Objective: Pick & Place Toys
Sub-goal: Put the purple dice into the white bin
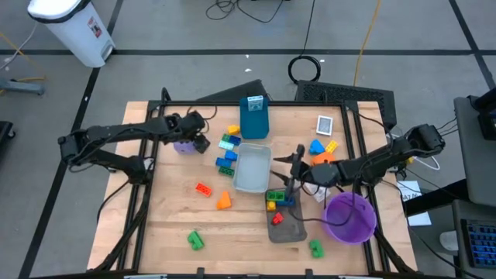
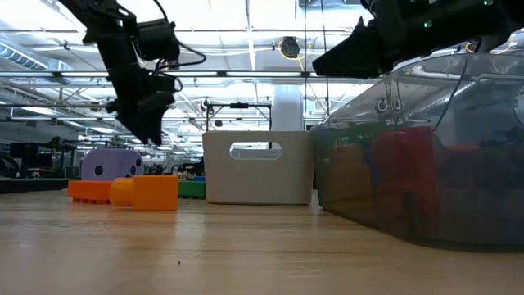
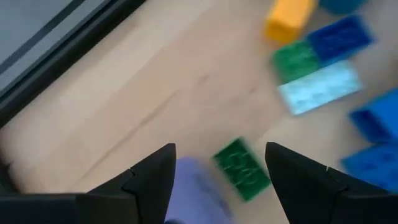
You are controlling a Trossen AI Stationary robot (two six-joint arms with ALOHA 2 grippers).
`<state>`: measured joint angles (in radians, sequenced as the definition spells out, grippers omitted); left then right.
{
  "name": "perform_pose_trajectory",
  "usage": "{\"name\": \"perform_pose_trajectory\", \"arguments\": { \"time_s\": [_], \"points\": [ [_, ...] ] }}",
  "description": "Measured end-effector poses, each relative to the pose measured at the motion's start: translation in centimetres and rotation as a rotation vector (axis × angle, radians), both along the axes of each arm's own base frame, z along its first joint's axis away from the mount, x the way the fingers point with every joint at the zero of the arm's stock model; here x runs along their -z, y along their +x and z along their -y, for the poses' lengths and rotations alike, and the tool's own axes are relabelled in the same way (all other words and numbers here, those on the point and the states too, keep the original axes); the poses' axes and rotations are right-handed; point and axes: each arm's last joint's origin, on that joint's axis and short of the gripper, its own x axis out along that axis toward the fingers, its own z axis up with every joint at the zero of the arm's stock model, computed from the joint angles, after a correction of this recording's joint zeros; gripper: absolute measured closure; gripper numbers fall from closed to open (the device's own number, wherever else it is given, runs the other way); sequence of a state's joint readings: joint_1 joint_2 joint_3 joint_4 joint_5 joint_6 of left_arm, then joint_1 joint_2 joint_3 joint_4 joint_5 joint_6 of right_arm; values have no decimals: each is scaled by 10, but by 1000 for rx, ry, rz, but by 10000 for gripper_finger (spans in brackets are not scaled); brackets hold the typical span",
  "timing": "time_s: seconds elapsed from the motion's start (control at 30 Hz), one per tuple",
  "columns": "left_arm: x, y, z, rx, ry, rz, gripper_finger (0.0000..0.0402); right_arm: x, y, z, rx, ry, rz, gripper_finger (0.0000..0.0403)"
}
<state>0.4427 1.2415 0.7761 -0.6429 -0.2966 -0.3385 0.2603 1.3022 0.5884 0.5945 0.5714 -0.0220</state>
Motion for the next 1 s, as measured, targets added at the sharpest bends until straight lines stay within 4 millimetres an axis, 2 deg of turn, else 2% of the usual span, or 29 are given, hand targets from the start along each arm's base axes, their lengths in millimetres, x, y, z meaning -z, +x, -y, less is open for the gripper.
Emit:
{"name": "perform_pose_trajectory", "arguments": {
  "time_s": [0.13,0.33,0.53,0.77,0.9,1.0],
  "points": [
    [3,-12,-6,-114,6,-73,147,0,1,3,14,2,1,202],
    [0,-20,-10,-222,-30,-87,147,0,1,5,18,2,1,204],
    [-34,-20,-11,-230,-60,-106,147,0,1,5,18,2,1,202],
    [-83,-17,-7,-190,-207,-12,147,0,1,5,17,-2,0,206],
    [-101,-15,-9,-146,-204,47,147,0,1,5,15,-14,-5,207],
    [-105,-21,-15,-180,-202,41,146,0,1,5,17,0,0,207]
  ]
}}
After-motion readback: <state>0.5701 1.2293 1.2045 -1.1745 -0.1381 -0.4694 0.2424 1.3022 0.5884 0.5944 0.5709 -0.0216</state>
